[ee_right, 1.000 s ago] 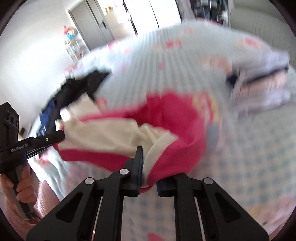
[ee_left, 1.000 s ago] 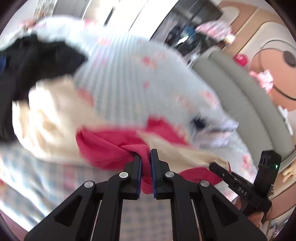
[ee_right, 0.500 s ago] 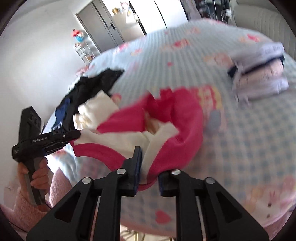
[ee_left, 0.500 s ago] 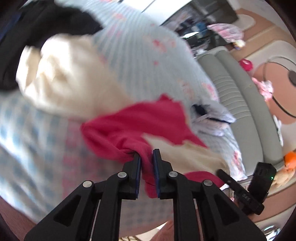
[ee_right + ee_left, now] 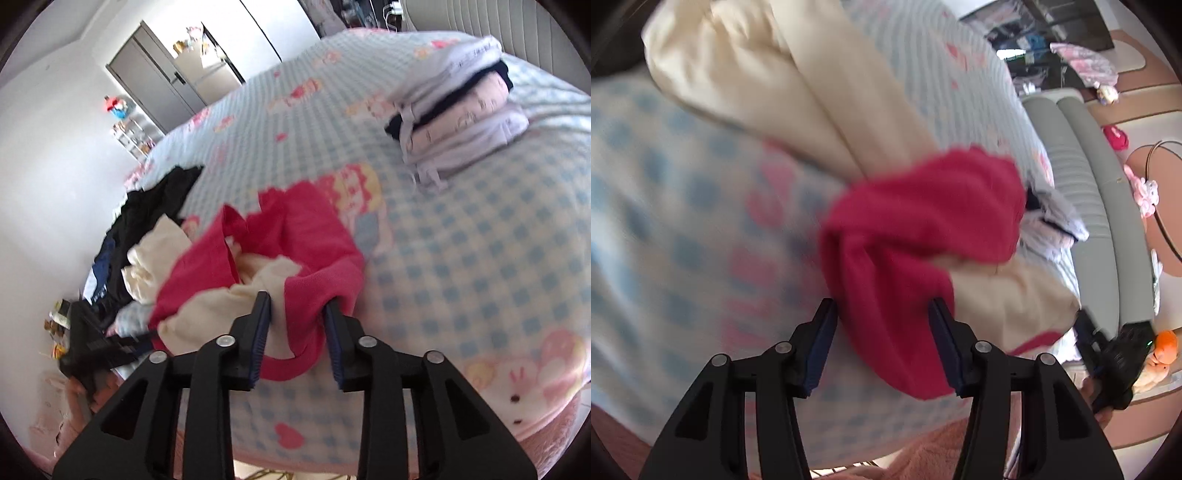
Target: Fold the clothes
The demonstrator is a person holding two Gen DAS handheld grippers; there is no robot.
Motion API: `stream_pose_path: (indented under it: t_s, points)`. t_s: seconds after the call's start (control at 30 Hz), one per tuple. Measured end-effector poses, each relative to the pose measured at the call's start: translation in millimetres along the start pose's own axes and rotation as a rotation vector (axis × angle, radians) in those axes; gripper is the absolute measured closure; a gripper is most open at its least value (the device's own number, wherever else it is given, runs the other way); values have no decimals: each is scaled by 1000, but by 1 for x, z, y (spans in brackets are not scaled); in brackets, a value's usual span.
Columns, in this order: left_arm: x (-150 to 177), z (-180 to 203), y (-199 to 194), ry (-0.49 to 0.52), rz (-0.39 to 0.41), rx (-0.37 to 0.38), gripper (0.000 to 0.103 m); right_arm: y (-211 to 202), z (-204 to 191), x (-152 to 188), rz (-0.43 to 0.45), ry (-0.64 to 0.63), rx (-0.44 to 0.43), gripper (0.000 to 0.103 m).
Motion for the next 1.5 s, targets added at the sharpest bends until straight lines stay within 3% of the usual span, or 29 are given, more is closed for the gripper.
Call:
stream_pose_path:
  t_s: [0.03,0.07,0.1,0.13,0.3,0.47,0.57,0.63,0.7,0.77,0.8,1.07,1.13,1.17,1.2,1.23,1.3,1.37,1.5]
  points:
    - [3,1,4,11,-2,-14,50,-2,0,-3,6,-2,1,69]
    - [6,3,9,23,-4,-28,58,-3,0,-6,11,-7,3,66]
    - [8,4,13,34,-6,-43,69,-4,0,-9,15,-12,6,62]
    - [7,8,12,59,14,-59,89,-3,2,-10,11,-14,24,62]
    - [-20,23,-17,103,163,-97,95,13,16,-2,-54,-10,61,61]
    - [-56,1,-90,69,361,-180,100,32,18,12,-114,1,41,61]
    - [-61,-8,-99,47,302,-88,99,47,21,21,-145,10,40,55]
    - [-51,-11,-83,38,240,-76,97,56,30,26,-154,14,86,54]
    - [-38,-9,-62,51,172,-73,86,61,39,29,-161,38,112,54]
    - [-26,-7,-36,41,120,-55,55,65,47,31,-171,65,123,50]
    - [-22,-5,-26,38,103,-55,54,67,49,33,-182,74,119,45]
    - [-17,15,29,84,40,-97,54,92,42,57,-321,31,49,42]
    - [-17,19,34,92,38,-98,59,100,38,62,-344,48,16,42]
    - [-16,21,32,103,36,-84,74,103,36,64,-350,56,-2,42]
    - [-15,23,30,113,34,-69,83,106,33,64,-353,64,-20,46]
    - [-16,25,26,126,48,-67,87,108,28,65,-355,66,-42,67]
    - [-20,29,15,146,81,-73,90,109,17,65,-345,28,-42,84]
    - [-27,31,1,160,121,-85,92,108,4,63,-318,-46,-4,89]
    - [-55,33,-47,128,238,-62,93,81,-21,35,-181,-200,87,93]
Point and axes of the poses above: each gripper's, at about its wrist camera, not at the fingertips, and y roughly the way its jaws point, z to its right, x to its underside, the point moved 8 cm from there along y, roughly the way its jaws point, and after that the axes turned 6 degrees about z, right-handed, at the moved point
